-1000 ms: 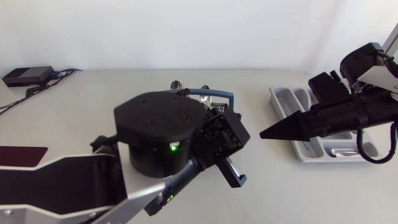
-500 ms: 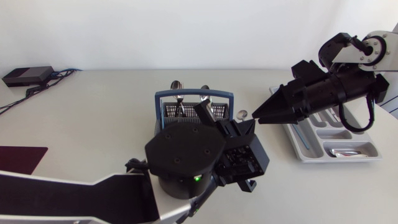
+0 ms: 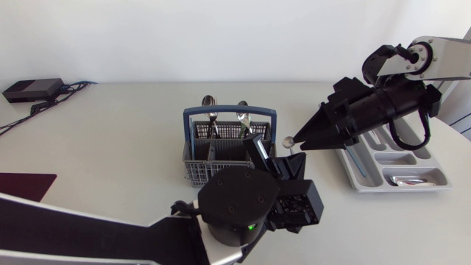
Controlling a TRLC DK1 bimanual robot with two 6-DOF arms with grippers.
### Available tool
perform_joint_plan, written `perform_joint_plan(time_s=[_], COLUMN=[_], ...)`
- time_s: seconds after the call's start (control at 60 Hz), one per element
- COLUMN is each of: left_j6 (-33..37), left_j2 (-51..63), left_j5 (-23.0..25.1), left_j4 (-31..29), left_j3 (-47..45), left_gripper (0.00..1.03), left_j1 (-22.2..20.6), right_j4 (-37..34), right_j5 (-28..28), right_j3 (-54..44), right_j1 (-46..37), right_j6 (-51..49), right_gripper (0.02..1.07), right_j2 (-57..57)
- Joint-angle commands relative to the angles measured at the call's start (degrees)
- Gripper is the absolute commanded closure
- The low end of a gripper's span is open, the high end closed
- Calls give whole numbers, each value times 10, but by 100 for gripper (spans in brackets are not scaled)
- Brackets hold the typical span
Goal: Sort the cutlery from the basket into the organizer compartments.
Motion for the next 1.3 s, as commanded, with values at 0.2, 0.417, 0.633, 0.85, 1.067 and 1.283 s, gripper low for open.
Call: perform_joint_plan(time_s=[0.2,0.417,0.633,0.85,1.067,1.283], left_j6=[22,24,31,46,64,77], left_j2=[14,15,24,26,18,25], left_j5=[-9,-10,-10,-9,-2,5], left_j4=[21,21,21,21,22,26], left_j3=[12,17,26,35,44,55], left_gripper=[100,100,100,100,100,100], left_j1=[-2,-3,-4,-2,7,15], right_j4=[-11,-11,-11,-24,-31,-46], right_j5=[8,14,13,7,7,10], right_j3=[11,16,24,54,74,111], right_j1=[20,33,33,33,35,45], right_j6=[15,16,22,25,33,53], right_gripper=[59,60,61,65,65,65], right_j2=[23,35,46,64,66,68])
